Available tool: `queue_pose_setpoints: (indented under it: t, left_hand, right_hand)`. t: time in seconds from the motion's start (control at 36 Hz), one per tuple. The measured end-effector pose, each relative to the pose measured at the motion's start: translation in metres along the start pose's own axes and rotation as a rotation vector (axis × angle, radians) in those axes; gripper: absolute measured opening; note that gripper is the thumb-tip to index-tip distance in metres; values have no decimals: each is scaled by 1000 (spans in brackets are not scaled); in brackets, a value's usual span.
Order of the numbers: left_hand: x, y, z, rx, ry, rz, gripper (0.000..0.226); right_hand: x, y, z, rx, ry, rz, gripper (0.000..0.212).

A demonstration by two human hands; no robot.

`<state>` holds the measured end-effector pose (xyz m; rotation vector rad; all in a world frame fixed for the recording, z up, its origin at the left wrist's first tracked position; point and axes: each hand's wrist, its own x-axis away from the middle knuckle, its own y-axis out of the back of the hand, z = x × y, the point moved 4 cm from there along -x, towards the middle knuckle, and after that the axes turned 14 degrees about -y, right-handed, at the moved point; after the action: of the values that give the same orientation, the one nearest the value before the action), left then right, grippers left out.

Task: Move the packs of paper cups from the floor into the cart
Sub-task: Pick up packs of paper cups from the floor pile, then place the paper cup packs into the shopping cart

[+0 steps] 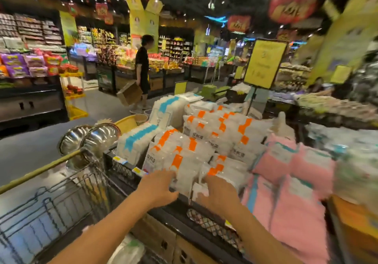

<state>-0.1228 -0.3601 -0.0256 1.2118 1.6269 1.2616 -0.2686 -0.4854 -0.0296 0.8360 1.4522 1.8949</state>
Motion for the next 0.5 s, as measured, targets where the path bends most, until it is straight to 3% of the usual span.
queue_pose_setpoints:
  t: [0.33, 0.5]
  left_hand:
    - [-51, -39, -188, -34, -545, 132, 61]
    - [-12, -89, -292, -25, -842, 271, 63]
  right_hand:
    - [128, 21, -159, -107, -540, -72, 58]
    - [237, -2, -209, -137, -818, -112, 45]
